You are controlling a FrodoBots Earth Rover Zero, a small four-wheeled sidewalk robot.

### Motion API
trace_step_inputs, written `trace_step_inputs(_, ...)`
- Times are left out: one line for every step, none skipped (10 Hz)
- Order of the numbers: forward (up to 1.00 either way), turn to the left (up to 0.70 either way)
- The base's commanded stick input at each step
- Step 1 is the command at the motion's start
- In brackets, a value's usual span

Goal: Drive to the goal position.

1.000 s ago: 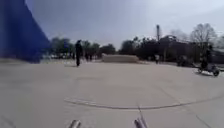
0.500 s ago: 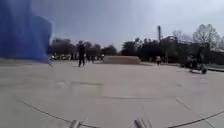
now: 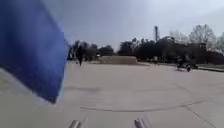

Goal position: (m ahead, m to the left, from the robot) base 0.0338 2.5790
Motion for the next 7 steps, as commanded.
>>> trace_step_inputs(0.85, 0.01)
trace_step_inputs(0.85, 0.01)
trace_step_inputs(0.85, 0.01)
trace_step_inputs(0.85, 0.01)
trace_step_inputs(0.85, 0.01)
trace_step_inputs(0.85, 0.01)
trace_step_inputs(0.85, 0.00)
